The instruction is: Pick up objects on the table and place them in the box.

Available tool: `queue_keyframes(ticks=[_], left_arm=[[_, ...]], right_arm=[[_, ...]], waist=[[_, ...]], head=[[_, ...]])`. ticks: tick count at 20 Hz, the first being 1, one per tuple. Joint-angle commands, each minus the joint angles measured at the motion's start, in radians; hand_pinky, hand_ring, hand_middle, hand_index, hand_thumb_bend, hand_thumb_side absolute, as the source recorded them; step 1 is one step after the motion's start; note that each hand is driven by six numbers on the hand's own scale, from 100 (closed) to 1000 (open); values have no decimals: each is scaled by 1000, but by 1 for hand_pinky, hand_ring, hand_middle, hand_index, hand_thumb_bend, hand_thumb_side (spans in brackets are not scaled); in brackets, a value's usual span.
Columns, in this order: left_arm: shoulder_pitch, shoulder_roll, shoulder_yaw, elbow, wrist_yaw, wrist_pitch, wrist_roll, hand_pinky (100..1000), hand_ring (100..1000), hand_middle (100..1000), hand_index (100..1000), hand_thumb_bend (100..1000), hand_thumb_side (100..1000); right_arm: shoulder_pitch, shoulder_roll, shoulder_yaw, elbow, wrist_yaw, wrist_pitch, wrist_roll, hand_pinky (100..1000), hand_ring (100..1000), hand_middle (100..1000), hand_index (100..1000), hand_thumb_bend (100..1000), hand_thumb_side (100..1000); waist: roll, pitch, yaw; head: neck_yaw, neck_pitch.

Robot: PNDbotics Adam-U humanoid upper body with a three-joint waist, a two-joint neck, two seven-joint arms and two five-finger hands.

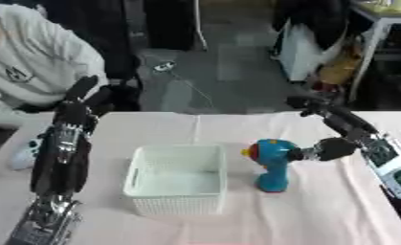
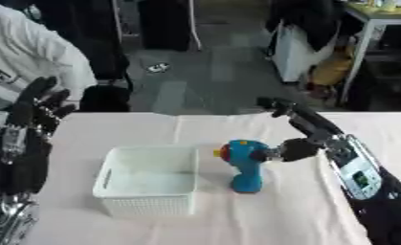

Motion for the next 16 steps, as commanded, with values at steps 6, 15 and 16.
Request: queue_keyframes(ticks=[6,15,16], left_arm=[[-16,20,1,-21,2,2,0,857,912,958,982,295,847],[-23,30,0,-24,2,2,-1,857,912,958,981,292,851],[-25,30,-1,-24,2,2,-2,857,912,958,981,291,851]], right_arm=[[-49,-47,9,34,-60,-34,99,847,914,903,1000,821,662],[-71,-70,15,55,-55,-44,137,855,919,909,1000,771,710],[-72,-72,17,56,-57,-43,138,856,920,910,1000,769,713]], waist=[[-2,-3,13],[-9,20,25],[-10,23,27]], head=[[-15,-36],[-11,-73],[-11,-74]])
